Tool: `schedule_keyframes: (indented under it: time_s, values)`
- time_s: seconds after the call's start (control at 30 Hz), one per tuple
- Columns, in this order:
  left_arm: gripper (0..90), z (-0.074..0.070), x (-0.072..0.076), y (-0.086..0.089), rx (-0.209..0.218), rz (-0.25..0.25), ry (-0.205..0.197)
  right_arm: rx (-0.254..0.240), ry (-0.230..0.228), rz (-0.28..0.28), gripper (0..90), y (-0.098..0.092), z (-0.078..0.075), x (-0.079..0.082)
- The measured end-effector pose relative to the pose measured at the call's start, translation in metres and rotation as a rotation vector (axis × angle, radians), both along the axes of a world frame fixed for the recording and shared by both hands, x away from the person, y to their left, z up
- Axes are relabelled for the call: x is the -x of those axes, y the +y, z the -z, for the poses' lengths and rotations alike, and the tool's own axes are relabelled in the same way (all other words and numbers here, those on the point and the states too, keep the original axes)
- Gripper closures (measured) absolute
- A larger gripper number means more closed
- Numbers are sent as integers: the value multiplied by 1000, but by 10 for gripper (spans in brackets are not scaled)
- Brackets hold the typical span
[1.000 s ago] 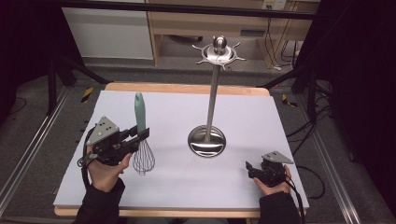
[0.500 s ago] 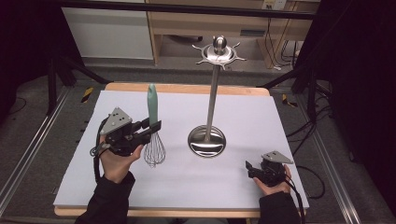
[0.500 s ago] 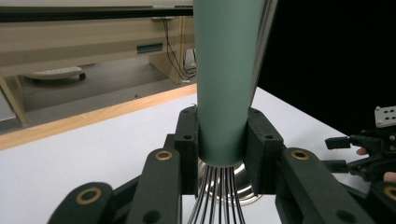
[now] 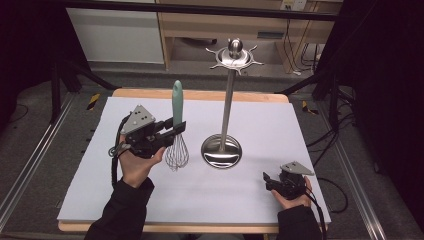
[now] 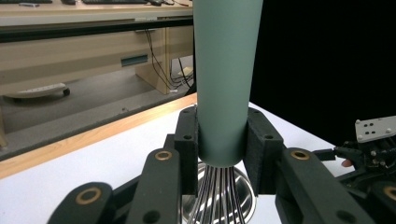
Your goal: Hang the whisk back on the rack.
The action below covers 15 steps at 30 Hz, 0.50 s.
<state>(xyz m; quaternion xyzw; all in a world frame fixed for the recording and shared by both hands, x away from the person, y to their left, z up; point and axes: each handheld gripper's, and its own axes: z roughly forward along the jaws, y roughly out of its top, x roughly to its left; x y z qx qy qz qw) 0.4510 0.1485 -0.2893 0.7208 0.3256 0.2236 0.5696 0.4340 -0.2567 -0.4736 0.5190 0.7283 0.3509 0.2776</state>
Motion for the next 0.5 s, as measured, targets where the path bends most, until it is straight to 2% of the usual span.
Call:
schedule_keyframes:
  time_s: [0.3, 0.33, 0.5]
  values:
    - [686, -6, -6, -4, 8, 8, 0, -1, -1, 1, 273, 0, 0, 0]
    - [686, -7, -9, -3, -6, 5, -42, -1, 0, 0, 274, 0, 0, 0]
    - [686, -13, -12, -7, 6, 13, -26, 0, -1, 0, 274, 0, 0, 0]
